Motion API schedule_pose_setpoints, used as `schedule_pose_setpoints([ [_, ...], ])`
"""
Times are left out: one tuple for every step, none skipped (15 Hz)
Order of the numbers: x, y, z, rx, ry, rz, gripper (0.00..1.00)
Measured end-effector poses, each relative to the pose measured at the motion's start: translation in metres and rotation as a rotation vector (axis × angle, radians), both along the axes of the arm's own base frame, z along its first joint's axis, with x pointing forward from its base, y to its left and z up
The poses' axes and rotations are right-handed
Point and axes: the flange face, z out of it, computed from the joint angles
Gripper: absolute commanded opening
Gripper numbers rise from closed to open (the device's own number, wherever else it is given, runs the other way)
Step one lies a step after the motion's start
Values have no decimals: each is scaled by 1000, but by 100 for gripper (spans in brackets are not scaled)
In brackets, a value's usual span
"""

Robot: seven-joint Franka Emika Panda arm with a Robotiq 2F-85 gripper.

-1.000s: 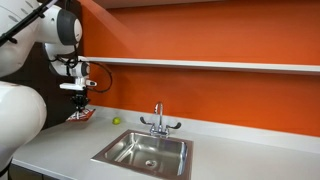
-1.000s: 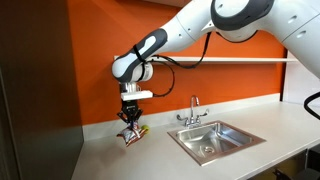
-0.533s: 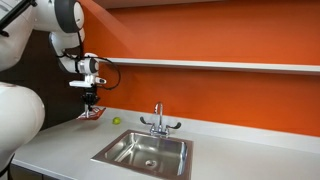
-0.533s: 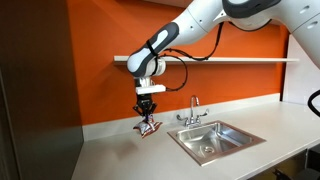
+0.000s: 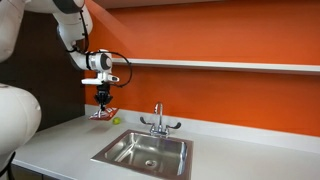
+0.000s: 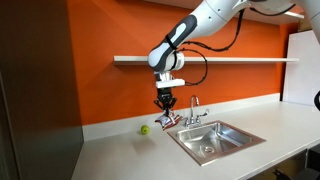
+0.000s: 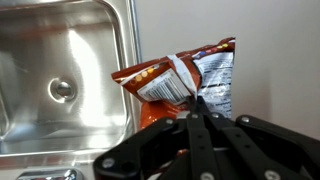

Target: Put the brown packet into the sink

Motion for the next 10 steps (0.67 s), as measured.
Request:
schedule_pose_setpoints([
  [-3, -12, 2, -3, 2, -20, 0],
  [-7, -24, 4, -6, 4, -40, 0],
  [-11, -36, 6, -9, 7, -61, 0],
  [-15, -47, 7, -11, 9, -81, 0],
  [-20, -58, 8, -13, 10, -100, 0],
  [-24, -67, 9, -15, 11, -119, 0],
  [-28, -77, 10, -16, 12, -137, 0],
  [-32, -87, 11, -17, 13, -155, 0],
  [-35, -96, 12, -18, 14, -172, 0],
  [-38, -105, 13, -19, 14, -190, 0],
])
